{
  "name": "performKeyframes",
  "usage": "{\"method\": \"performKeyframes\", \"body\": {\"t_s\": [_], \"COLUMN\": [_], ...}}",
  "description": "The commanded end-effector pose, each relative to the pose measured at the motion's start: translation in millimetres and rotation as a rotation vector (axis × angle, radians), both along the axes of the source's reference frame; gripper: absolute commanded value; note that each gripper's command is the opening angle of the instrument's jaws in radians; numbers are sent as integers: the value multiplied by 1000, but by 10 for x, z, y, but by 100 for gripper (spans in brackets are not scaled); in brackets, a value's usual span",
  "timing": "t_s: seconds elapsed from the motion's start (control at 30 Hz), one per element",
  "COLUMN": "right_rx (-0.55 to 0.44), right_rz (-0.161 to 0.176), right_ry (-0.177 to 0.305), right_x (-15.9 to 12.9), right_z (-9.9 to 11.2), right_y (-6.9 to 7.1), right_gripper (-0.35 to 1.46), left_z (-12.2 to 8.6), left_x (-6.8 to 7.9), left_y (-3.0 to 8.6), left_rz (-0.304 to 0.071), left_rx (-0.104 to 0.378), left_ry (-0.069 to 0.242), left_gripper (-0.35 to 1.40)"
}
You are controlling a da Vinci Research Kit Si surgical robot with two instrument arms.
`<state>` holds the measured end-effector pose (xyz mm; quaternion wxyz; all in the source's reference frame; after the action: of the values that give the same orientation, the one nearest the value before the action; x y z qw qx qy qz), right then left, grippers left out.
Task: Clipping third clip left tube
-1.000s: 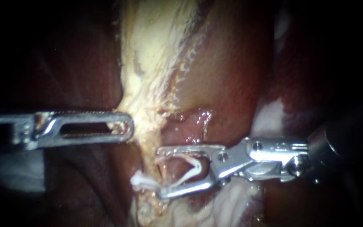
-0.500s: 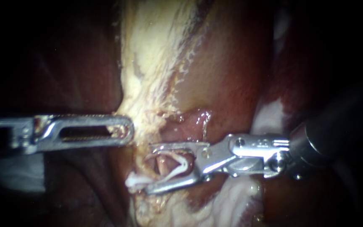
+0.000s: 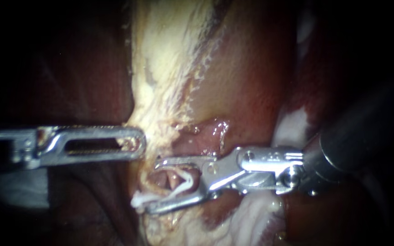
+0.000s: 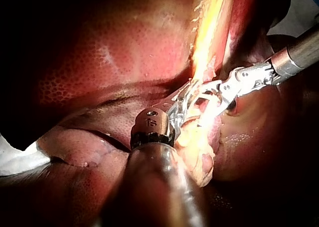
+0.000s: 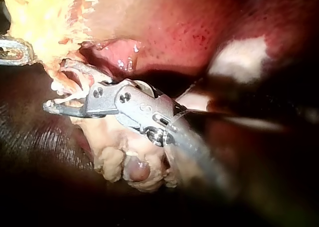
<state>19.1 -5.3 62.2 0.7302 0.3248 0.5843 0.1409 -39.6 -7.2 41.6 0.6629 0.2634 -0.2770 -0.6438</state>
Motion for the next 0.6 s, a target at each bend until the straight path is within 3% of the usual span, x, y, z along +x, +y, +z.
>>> {"method": "performKeyframes", "body": {"t_s": [0.03,0.2,0.6], "right_rx": [-2,-7,-13], "right_rz": [5,4,21], "right_ry": [-7,-42,-91], "right_x": [-5,-15,-8], "right_z": [1,5,16], "right_y": [2,9,14], "right_gripper": [58,58,58], "left_z": [-1,-2,-5], "left_x": [0,0,-1], "left_y": [0,-1,-2], "left_rz": [1,0,-1], "left_rx": [0,0,0], "left_ry": [-1,-1,0], "left_gripper": [-35,-35,-35]}}
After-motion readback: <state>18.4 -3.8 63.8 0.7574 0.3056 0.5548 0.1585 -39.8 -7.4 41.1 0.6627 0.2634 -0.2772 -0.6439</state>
